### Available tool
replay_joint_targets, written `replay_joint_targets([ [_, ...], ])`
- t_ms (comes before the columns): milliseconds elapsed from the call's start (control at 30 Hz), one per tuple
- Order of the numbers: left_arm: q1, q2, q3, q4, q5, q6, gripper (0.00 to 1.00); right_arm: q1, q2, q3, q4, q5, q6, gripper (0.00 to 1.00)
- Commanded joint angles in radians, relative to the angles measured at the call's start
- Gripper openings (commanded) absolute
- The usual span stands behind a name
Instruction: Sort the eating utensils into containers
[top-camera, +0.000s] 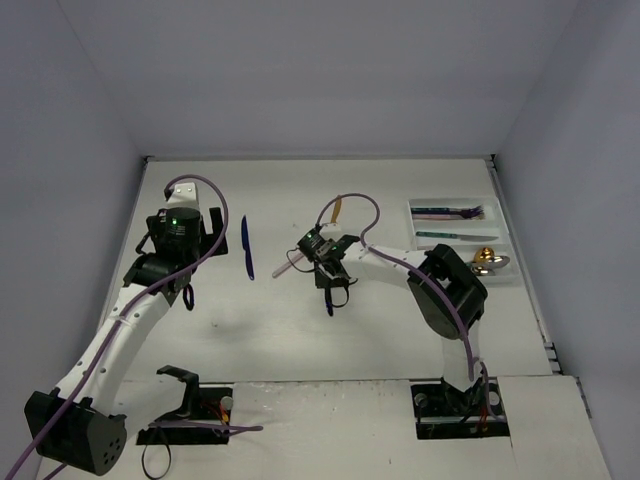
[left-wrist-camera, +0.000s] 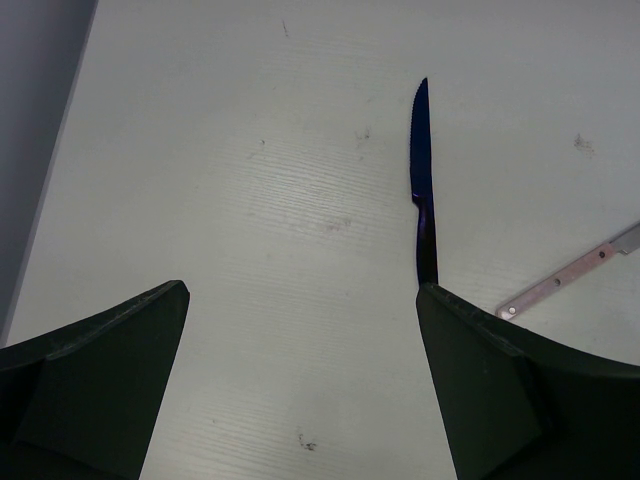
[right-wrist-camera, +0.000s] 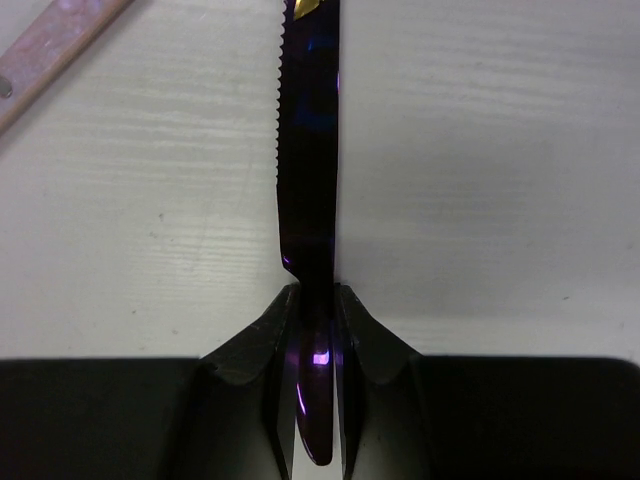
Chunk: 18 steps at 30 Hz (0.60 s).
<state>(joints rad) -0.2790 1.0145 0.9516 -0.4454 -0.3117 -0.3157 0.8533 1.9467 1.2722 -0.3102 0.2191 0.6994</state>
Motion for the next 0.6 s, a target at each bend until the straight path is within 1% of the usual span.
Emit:
replay_joint_targets([
  [0, 0.007, 0.001, 0.024, 0.031, -0.008, 0.0, 0.97, -0.106, -0.017, -0.068, -0.076, -0.016, -0.171, 0.0],
  [233, 0.008, 0.003, 0.024, 0.032, -0.005, -0.002, 0.98, -0.211, -0.071, -0.082, -0.076, 0.0, -0.377, 0.0],
  [300, 0.008, 0.001, 0.024, 0.031, -0.007, 0.0, 0.97, -0.229, -0.074, -0.082, -0.076, -0.007, -0.397, 0.0],
  [567, 0.008, -0.002, 0.024, 0.033, -0.01, 0.0, 0.97, -0.247, -0.16, -0.045, -0.058, 0.036, -0.367, 0.0],
])
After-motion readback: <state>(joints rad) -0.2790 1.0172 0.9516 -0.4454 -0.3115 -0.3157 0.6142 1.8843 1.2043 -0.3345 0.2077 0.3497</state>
